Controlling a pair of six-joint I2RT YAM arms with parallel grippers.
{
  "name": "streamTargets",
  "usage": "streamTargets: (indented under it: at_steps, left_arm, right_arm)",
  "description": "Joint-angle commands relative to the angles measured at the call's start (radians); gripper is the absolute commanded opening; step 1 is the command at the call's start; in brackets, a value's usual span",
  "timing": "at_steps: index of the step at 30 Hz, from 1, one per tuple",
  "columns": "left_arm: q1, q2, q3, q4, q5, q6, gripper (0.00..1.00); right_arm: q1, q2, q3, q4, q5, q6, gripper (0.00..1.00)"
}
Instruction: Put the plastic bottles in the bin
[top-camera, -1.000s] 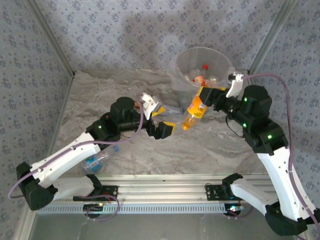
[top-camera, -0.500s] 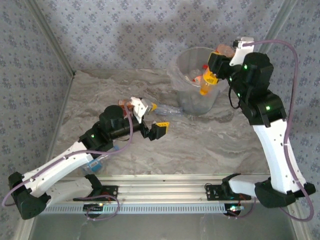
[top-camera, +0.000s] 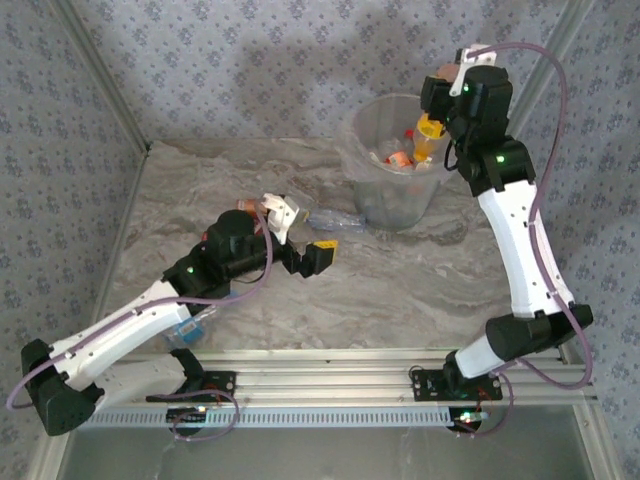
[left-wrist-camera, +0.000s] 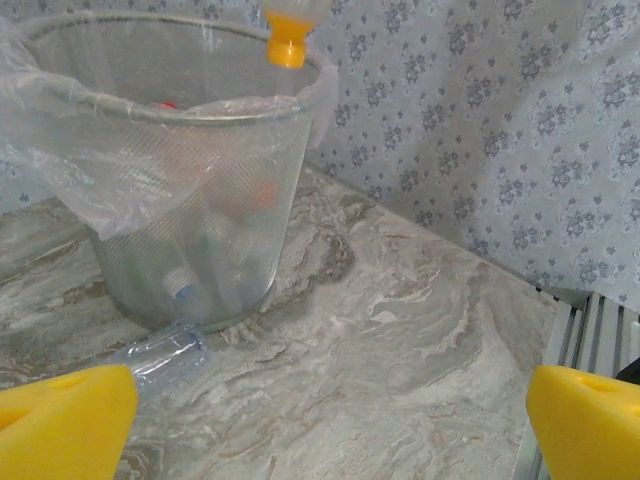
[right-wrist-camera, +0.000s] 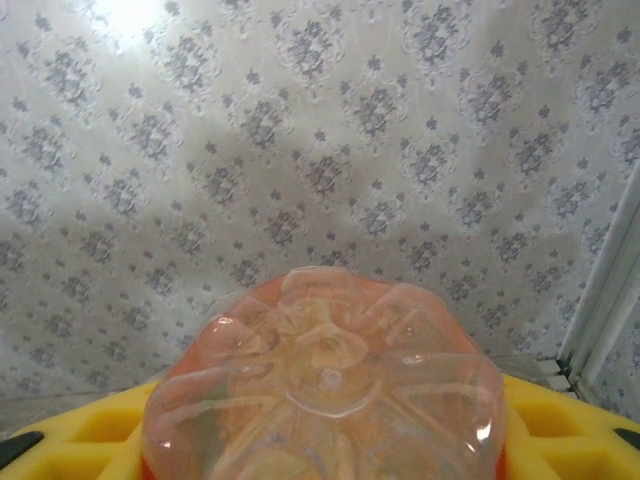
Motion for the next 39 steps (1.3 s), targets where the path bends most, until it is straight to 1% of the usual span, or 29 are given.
streamTargets:
  at_steps: [1,6,12,18,20,28,39]
  left_arm:
    - [-0.002,0.008,0.051,-0.016,-0.001,0.003,1.00]
    - [0.004,0.018,0.062,-0.038,0.021,0.018,1.00]
    - [0.008,0.014,0.058,-0.041,0.039,0.049,1.00]
    - [0.014,0.021,0.059,-0.044,0.042,0.044,1.00]
    - [0.015,0.026,0.061,-0.046,0.042,0.041,1.00]
    - [0.020,0.035,0.066,-0.053,0.045,0.043,1.00]
    - [0.037,0.050,0.070,-0.062,0.064,0.042,1.00]
  right_arm:
    - [-0.043,0.040,0.063,0.079,-0.022,0.040,0.53]
    - [-0.060,0.156,0.128,0.113,-0.079,0.073,0.53]
    - [-0.056,0.309,0.225,0.139,-0.110,0.129,0.53]
    - [-0.039,0.487,0.395,0.093,-0.157,0.185,0.53]
    - [-0.039,0.529,0.420,0.089,-0.171,0.212,0.53]
    - [-0.025,0.621,0.396,0.074,-0.142,0.242,0.52]
    - [-0.050,0.543,0.152,0.133,-0.192,0.339,0.53]
